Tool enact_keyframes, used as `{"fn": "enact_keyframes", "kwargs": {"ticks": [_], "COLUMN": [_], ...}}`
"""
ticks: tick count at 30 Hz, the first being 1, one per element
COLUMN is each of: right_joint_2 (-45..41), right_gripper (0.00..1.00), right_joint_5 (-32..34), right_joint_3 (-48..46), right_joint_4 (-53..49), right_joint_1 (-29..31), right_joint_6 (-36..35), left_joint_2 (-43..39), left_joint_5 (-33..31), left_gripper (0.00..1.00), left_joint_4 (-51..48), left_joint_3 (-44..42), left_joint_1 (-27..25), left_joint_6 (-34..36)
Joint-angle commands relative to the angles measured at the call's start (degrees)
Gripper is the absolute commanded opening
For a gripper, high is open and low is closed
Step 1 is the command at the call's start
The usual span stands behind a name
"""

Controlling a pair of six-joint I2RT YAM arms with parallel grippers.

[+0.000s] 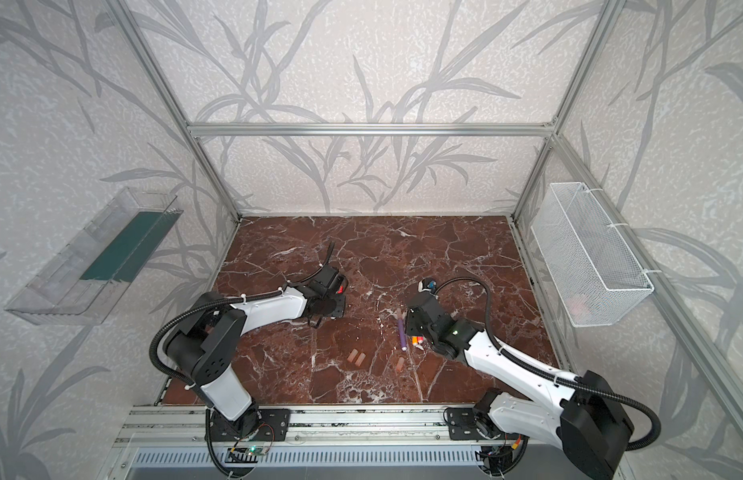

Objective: Insert the pens into the pen caps

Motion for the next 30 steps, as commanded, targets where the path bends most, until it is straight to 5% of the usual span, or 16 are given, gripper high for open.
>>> {"fn": "enact_keyframes", "kwargs": {"ticks": [1,12,30], "right_joint_2": [-5.2,-6.7,-3.6], "right_gripper": [0.41,0.50,0.50], "right_joint_5": [-3.5,-11.7,-3.8], "right_joint_3": [-4.8,-16.6,-16.5], "right_joint_4": [7.9,41.8,51.7], "right_joint_1": [0.0,6.2,11.9], "right_joint_6": [3.3,12.8,16.5], "left_joint_2": [-6.5,-23.8,-30.2], "left_joint_5": [3.6,3.0,1.4], "left_gripper": [0.00,0.00,0.00], "left_joint_4": [-0.7,-0.4,2.8], "left_joint_3": [-1.6,-5.3,-6.5], "left_joint_1": [-1.0,-13.8,-28.1], "left_joint_6": [0.3,-1.7,-3.8]}}
